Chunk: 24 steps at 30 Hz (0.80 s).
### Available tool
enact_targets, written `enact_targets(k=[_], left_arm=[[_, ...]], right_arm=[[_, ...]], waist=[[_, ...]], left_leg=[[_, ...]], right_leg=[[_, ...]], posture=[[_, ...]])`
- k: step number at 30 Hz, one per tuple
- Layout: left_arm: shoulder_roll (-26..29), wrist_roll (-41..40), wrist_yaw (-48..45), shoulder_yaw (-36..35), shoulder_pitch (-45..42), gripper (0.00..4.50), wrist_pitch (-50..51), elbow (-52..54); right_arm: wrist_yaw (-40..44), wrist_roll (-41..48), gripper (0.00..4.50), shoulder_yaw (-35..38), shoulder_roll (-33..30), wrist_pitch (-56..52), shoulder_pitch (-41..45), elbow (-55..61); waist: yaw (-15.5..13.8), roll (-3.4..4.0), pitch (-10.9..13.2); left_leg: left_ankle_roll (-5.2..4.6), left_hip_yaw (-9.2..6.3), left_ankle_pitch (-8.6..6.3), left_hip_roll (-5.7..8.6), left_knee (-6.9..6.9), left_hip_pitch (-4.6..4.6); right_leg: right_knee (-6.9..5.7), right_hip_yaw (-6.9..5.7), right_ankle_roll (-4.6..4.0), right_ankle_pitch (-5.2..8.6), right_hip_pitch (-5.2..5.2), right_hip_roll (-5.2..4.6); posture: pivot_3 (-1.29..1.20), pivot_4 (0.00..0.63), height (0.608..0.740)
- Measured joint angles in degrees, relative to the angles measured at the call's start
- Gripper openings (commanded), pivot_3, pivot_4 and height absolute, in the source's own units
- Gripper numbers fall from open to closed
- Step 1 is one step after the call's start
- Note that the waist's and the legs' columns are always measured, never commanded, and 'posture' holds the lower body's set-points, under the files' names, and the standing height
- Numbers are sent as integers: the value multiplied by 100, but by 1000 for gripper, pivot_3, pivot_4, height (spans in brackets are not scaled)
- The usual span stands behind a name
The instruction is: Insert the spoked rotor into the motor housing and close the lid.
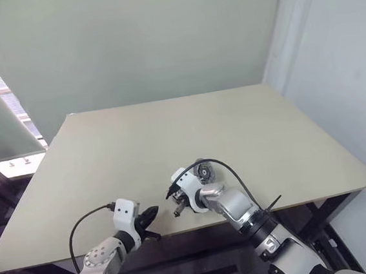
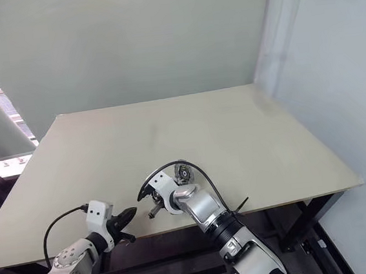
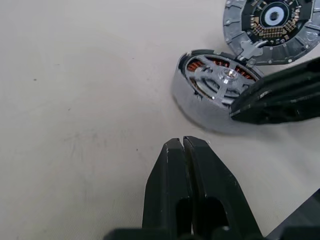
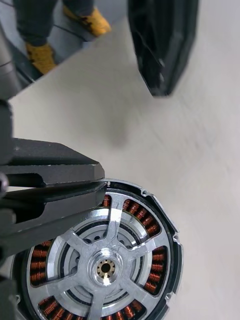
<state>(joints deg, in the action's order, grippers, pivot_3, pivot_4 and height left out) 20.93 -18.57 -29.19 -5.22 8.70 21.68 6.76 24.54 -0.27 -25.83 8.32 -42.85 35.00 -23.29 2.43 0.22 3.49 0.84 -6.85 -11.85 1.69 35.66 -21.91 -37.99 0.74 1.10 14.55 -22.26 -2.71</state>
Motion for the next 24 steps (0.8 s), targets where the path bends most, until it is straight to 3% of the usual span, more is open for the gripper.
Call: enact_targets(k=[8, 21, 24], left_arm=[[-1, 20, 38, 0, 25, 0, -42, 0], [4, 22, 30, -7, 24, 0, -50, 0], [6, 21, 26, -8, -23, 0, -50, 0]], right_arm=[[-57, 75, 31, -96, -4, -51, 16, -5], [264, 2, 4417, -402, -54, -347, 51, 700], [326, -6, 4488, -436, -121, -351, 53, 989]], waist=[[6, -1, -1], [39, -3, -2], [40, -2, -1]], left_leg=[[-1, 0, 1, 1, 0, 0], [-20, 1, 12, -15, -29, 0], [-20, 1, 12, -15, -29, 0]], right_leg=[[0, 0, -5, 3, -1, 0], [2, -2, 5, -2, -18, 11], [4, 0, 5, -2, -18, 10]], posture=[[0, 0, 740], [0, 0, 740], [0, 0, 740]])
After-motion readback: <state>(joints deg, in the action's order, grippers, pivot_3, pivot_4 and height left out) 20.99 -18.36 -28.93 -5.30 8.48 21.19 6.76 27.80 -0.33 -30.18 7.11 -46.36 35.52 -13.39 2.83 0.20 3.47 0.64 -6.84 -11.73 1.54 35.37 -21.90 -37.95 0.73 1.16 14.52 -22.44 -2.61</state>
